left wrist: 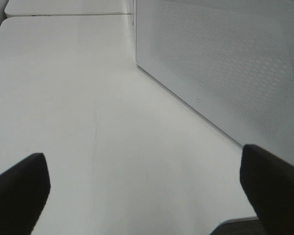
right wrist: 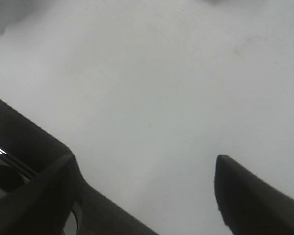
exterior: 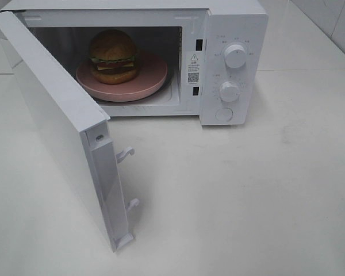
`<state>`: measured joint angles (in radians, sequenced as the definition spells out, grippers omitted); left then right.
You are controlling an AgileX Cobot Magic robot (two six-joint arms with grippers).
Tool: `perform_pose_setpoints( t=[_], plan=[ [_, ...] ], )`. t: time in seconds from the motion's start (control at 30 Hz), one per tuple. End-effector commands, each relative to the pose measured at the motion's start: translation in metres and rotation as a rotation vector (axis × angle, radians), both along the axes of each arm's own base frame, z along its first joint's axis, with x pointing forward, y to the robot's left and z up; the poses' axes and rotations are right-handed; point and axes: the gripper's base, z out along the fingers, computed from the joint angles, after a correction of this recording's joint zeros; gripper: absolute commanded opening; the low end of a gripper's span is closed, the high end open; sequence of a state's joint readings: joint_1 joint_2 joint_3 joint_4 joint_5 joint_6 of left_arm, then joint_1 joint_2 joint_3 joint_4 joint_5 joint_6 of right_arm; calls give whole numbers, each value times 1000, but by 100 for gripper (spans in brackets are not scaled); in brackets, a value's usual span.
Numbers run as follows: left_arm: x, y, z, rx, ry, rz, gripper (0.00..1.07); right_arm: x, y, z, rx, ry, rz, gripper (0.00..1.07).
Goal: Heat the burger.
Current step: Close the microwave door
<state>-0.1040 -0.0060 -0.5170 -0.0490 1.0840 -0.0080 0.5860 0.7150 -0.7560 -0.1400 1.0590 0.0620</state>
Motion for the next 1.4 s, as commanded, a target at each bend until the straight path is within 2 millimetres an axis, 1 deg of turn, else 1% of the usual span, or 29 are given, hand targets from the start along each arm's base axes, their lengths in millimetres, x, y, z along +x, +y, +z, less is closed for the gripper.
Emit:
perform_pose_setpoints(
  t=[0.03, 0.1, 0.13, 0.17, 0.2, 0.27, 0.3, 0.37, 0.4, 0.5, 0.53, 0.57, 0.6, 0.67, 0.7, 0.77, 0.8, 0.83, 0.87, 0.9, 1.0, 1.03, 1.1, 1.13, 1.17, 1.2, 1.27, 1.3, 1.4],
  plan=[
    [0, 0, 1, -6, -16, -5, 98, -11, -8, 1, 10, 13, -32, 76],
    [0, 0, 1, -6, -16, -5, 98, -24, -16, 3, 17, 8, -40, 76],
    [0, 0, 1, -6, -16, -5, 98, -24, -16, 3, 17, 8, -40, 76],
    [0, 0, 1, -6, -16, -5, 98, -31, -21, 5, 36, -13, -41, 76],
    [0, 0, 1, -6, -16, -5, 98, -31, -21, 5, 36, -13, -41, 76],
    [0, 0, 1, -6, -16, -5, 98, -44, -29, 9, 74, -65, -45, 76],
    [0, 0, 1, -6, -16, -5, 98, -44, -29, 9, 74, -65, -45, 76],
    [0, 0, 1, -6, -16, -5, 98, -53, -35, 11, 121, -96, -94, 76],
    [0, 0, 1, -6, -16, -5, 98, -53, -35, 11, 121, -96, -94, 76],
    [0, 0, 1, -6, -16, -5, 98, -61, -41, 13, 152, -141, -155, 76],
    [0, 0, 1, -6, -16, -5, 98, -68, -45, 14, 171, -176, -196, 76],
    [0, 0, 1, -6, -16, -5, 98, -68, -45, 14, 171, -176, -196, 76],
    [0, 0, 1, -6, -16, -5, 98, -74, -48, 15, 184, -203, -228, 76],
    [0, 0, 1, -6, -16, -5, 98, -77, -49, 15, 193, -218, -243, 76],
    [0, 0, 1, -6, -16, -5, 98, -83, -50, 12, 210, -234, -268, 76],
    [0, 0, 1, -6, -16, -5, 98, -85, -51, 9, 218, -241, -280, 76],
    [0, 0, 1, -6, -16, -5, 98, -88, -51, -1, 224, -243, -306, 76],
    [0, 0, 1, -6, -16, -5, 98, -88, -51, -1, 224, -243, -306, 76],
    [0, 0, 1, -6, -16, -5, 98, -90, -50, -10, 232, -245, -325, 76],
    [0, 0, 1, -6, -16, -5, 98, -91, -49, -14, 244, -251, -331, 76],
    [0, 0, 1, -6, -16, -5, 98, -93, -48, -21, 271, -271, -340, 76],
    [0, 0, 1, -6, -16, -5, 98, -94, -47, -26, 291, -300, -351, 76],
    [0, 0, 1, -6, -16, -5, 98, -96, -47, -30, 296, -313, -361, 76],
    [0, 0, 1, -6, -16, -5, 98, -99, -48, -36, 304, -350, -379, 76],
    [0, 0, 1, -6, -16, -5, 98, -99, -48, -36, 304, -350, -379, 76],
    [0, 0, 1, -6, -16, -5, 98, -102, -48, -34, 324, -415, -390, 76],
    [0, 0, 1, -6, -16, -5, 98, -103, -48, -35, 331, -437, -392, 76],
    [0, 0, 1, -6, -16, -5, 98, -105, -48, -41, 337, -470, -406, 76],
    [0, 0, 1, -6, -16, -5, 98, -105, -48, -40, 334, -470, -414, 76]
  ],
)
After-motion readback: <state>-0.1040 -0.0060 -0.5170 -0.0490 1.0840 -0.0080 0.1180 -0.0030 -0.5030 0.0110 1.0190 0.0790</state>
